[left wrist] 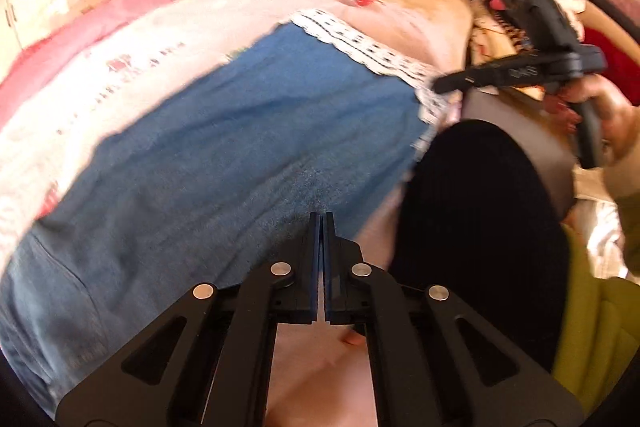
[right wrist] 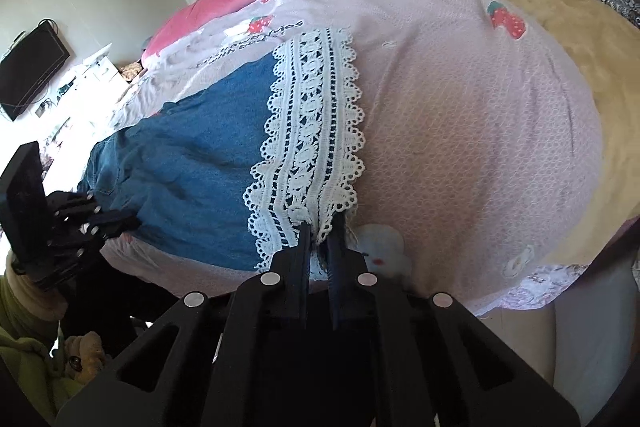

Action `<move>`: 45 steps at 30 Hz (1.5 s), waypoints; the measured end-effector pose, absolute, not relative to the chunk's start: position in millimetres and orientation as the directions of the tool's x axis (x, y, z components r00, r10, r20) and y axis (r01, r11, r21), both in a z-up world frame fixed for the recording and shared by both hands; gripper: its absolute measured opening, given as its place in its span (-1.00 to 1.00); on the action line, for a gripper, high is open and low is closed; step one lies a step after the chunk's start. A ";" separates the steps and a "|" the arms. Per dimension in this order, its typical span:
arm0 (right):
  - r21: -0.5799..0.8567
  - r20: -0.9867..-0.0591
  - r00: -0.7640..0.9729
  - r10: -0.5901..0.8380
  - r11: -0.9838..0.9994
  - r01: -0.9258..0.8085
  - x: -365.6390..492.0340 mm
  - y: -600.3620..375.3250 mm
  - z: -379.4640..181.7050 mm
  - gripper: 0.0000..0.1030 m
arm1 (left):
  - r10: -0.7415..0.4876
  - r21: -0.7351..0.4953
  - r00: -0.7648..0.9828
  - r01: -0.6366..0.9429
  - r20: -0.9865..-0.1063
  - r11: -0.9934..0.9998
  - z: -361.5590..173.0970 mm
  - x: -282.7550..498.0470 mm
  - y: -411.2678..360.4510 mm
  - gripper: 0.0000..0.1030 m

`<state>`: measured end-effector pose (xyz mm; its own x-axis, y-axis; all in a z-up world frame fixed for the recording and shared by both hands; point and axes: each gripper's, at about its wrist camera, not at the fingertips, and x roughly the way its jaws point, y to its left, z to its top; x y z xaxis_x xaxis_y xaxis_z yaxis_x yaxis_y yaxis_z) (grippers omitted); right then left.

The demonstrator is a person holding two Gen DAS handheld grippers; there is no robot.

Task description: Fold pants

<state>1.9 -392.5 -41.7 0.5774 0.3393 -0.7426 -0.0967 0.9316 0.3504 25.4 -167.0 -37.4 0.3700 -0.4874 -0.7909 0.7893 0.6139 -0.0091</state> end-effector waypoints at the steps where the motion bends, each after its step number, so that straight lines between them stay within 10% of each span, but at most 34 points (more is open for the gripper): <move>1: 0.346 -0.752 0.567 0.337 0.933 -0.096 2.7 -391.3 -44.6 -0.87 | -0.494 -0.028 0.353 0.791 -0.794 0.611 -39.3 22.5 -164.9 -1.00; 9: 0.364 -0.766 0.540 0.349 0.928 -0.082 -0.1 -389.4 -47.4 -0.57 | -0.493 -0.097 0.340 0.739 -0.801 0.666 -56.0 31.4 -146.0 -1.00; 12: 0.372 -0.745 0.577 0.334 0.926 -0.056 -8.0 -400.4 -34.5 -0.32 | -0.539 -0.144 0.339 0.732 -0.771 0.666 -39.7 24.2 -126.5 -0.47; 15: 0.381 -0.711 0.614 0.343 0.922 -0.072 -12.0 -400.8 -18.6 -0.28 | -0.515 -0.117 0.428 0.674 -0.742 0.729 -21.4 20.6 -93.5 -0.36; 26: 0.297 -0.718 0.627 0.303 0.948 -0.118 25.0 -359.0 -6.3 0.09 | -0.029 -0.035 0.655 0.004 -0.755 0.999 -12.0 34.9 90.7 0.19; 31: 0.281 -0.728 0.620 0.292 0.952 -0.120 47.5 -346.6 -4.8 0.20 | -0.153 -0.223 0.606 -0.042 -0.781 0.974 -31.2 73.0 113.5 0.16; 33: 0.266 -0.736 0.613 0.287 0.955 -0.128 55.8 -341.6 -7.1 0.19 | -0.177 -0.257 0.583 -0.057 -0.793 0.965 -41.6 89.6 111.2 -0.25; 45: 0.186 -0.809 0.549 0.209 0.978 -0.099 50.3 -340.9 -43.4 0.20 | -0.114 -0.161 0.599 -0.025 -0.792 0.987 -47.6 108.7 107.2 -0.30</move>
<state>50.3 -340.9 -43.4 0.5487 0.2093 -0.8094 -0.0990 0.9776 0.1856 108.7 107.2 -47.6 0.5994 -0.1144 -0.7922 -0.0246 0.9866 -0.1611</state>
